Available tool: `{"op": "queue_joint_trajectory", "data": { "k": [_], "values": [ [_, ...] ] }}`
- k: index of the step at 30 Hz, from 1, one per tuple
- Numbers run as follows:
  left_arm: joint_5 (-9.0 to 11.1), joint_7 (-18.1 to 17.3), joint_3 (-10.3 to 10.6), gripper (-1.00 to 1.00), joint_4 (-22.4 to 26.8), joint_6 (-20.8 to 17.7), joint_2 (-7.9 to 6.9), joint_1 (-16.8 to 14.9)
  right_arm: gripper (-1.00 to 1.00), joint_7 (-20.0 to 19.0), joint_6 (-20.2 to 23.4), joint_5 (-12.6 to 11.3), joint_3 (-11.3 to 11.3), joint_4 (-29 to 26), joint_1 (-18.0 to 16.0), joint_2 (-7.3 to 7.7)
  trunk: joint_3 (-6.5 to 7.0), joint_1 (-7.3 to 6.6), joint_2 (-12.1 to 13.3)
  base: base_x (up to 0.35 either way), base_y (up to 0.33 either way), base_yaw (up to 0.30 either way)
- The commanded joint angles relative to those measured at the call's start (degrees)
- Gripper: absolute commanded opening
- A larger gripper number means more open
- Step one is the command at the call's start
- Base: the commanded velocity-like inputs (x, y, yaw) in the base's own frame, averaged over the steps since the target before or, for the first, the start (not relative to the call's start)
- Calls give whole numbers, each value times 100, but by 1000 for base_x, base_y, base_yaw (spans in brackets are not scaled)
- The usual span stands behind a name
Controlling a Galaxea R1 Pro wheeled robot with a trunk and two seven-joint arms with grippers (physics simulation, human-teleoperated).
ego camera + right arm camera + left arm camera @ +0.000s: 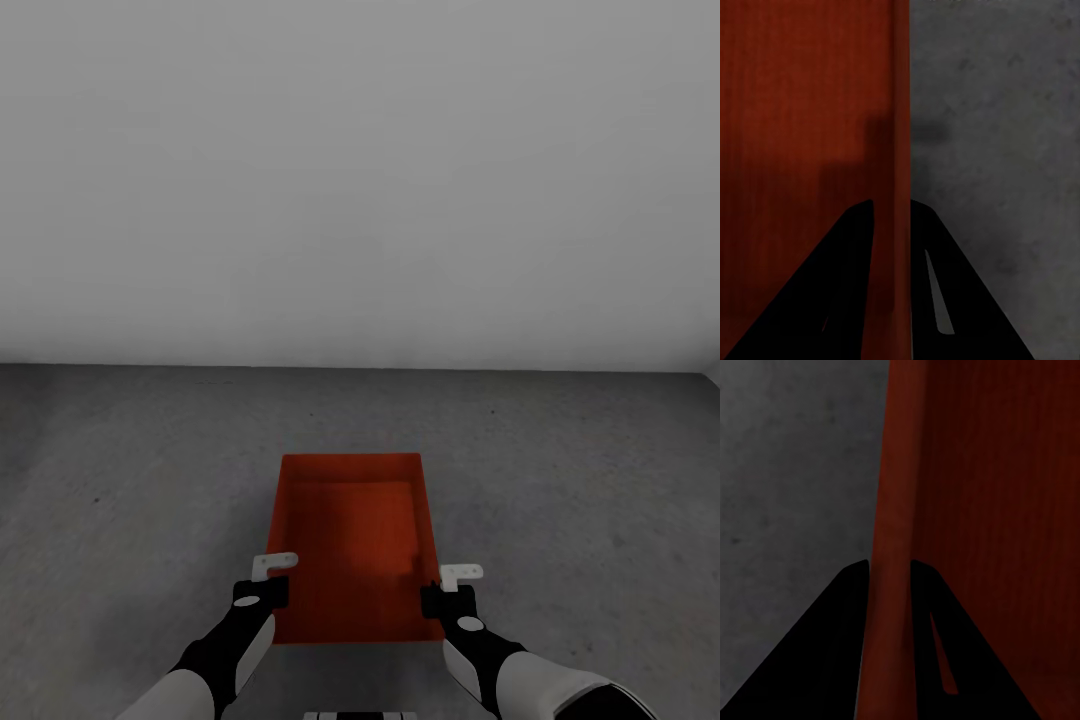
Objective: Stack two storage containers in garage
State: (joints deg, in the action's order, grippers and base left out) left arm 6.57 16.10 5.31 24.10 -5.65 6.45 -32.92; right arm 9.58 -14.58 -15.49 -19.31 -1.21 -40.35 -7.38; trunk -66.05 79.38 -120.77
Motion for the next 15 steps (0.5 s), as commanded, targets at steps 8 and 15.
{"op": "queue_joint_trajectory", "data": {
  "k": [8,15],
  "values": [
    [-14,86,-144,-100,25,-41,-188,-4,-100,17,-18,-15,155,-2,1,-1,-129,153,-282,0,0,0],
    [-14,86,-143,-100,25,-34,-188,-4,-100,17,-18,-15,155,-2,1,-1,-129,153,-282,0,0,0]
  ]
}}
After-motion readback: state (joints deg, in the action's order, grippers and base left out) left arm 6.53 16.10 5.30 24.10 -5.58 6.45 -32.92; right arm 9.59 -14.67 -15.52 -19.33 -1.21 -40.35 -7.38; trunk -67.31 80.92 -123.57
